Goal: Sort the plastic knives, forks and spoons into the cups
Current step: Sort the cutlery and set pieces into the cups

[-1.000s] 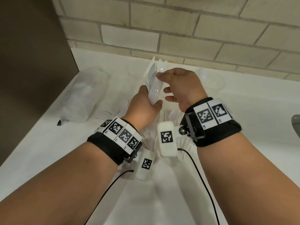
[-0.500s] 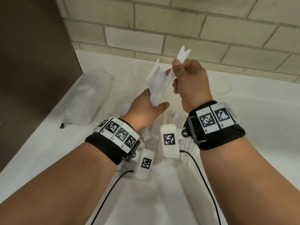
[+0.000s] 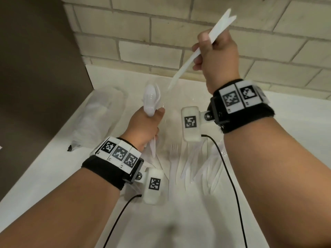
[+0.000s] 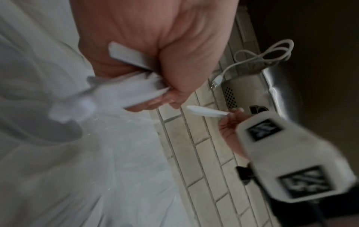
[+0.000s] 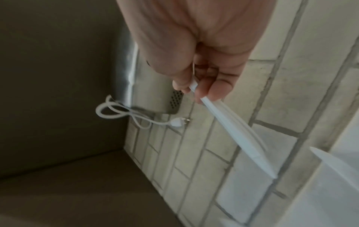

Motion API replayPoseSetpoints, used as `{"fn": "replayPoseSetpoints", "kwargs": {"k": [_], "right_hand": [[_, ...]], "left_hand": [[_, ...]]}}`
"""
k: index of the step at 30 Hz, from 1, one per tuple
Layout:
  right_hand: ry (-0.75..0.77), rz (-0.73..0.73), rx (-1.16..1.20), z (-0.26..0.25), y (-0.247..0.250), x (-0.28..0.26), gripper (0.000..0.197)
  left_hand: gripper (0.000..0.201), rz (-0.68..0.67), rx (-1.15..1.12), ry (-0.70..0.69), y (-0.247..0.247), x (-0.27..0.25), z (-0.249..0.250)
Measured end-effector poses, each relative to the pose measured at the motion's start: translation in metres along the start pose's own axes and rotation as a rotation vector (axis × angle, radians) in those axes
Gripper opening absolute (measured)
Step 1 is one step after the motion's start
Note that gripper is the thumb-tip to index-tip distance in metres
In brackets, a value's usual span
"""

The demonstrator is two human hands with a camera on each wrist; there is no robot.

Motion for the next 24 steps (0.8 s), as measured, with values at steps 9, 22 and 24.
{"fn": "replayPoseSetpoints", "kwargs": {"k": [9,22,24], "right_hand": [[-0.179,-0.227,-0.324,0.068,-0.074,0.015,0.014],[0.012,-0.240,-0.305,0.031,-0.036,-0.016,0.016],[-0.020,-0.388,-0.344,0.026,-0.037,-0.035,0.027]], "left_hand": [[0.025,-0.031,-0.177,0.080,0.011,0.015,0.003],[0.021,-0.133,-0.281,0.111,-0.011,0.005,0.006],[0.019,-0.125,-0.243,0.101,-0.018,0.003,0.007]]}}
Point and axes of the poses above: each hand's wrist, its own x-axis towards the middle knuckle, its own y-axis out of the back of the hand, z = x × y, the point moved 4 cm from there along x, towards the middle knuckle, and after that the axes turned 9 degrees about -x, right-handed, at the moved point
